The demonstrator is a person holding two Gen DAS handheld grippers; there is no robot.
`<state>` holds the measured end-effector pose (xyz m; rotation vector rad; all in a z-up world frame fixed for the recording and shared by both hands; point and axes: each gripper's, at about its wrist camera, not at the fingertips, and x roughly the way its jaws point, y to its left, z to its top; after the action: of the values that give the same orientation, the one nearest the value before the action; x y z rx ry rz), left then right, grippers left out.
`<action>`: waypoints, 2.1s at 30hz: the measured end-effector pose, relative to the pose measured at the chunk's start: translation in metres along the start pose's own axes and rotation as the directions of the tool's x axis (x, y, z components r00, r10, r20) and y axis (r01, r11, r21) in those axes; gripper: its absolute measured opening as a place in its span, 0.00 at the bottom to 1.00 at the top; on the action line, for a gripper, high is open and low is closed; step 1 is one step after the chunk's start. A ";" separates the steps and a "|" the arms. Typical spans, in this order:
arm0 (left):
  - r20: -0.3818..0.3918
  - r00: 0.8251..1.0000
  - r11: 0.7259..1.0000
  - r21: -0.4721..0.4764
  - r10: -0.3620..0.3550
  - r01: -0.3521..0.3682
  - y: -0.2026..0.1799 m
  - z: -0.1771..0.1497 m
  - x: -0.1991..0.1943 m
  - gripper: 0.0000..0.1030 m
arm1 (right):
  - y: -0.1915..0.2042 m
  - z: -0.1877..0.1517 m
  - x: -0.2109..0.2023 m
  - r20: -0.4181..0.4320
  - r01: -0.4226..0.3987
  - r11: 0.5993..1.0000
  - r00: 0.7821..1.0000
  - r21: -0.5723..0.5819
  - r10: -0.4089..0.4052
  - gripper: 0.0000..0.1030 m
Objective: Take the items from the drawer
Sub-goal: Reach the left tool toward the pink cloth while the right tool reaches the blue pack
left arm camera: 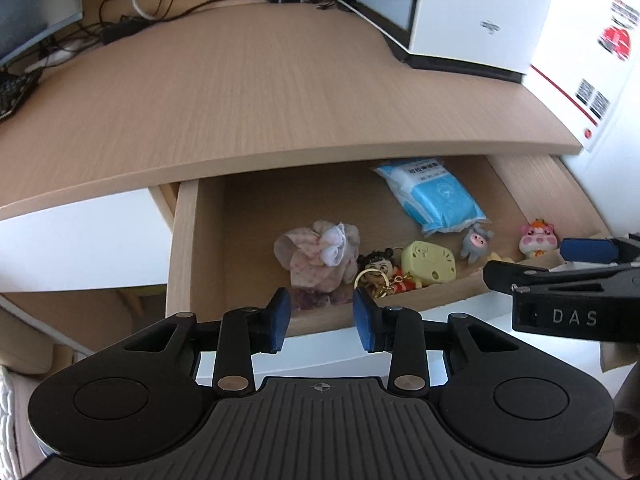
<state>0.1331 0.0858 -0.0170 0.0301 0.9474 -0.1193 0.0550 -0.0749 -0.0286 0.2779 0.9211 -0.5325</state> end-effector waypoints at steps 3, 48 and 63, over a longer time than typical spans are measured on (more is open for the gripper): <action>-0.001 1.000 1.000 0.015 -0.011 0.011 -0.004 -0.004 0.000 0.34 | 0.000 -0.006 -0.005 -0.012 -0.009 1.000 1.000 0.000 0.009 0.84; -0.167 0.979 0.990 0.053 -0.117 0.127 -0.025 -0.035 -0.032 0.37 | -0.028 -0.072 -0.058 -0.086 0.034 0.999 0.996 0.013 -0.032 1.00; -0.208 0.926 0.949 -0.073 -0.317 0.308 0.015 0.000 -0.005 0.32 | -0.021 -0.045 -0.056 -0.108 -0.035 0.996 0.993 0.082 0.044 1.00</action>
<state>0.1317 0.1013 -0.0136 -0.1481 1.1687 -0.3998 -0.0144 -0.0552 -0.0092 0.4003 0.9996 -0.5224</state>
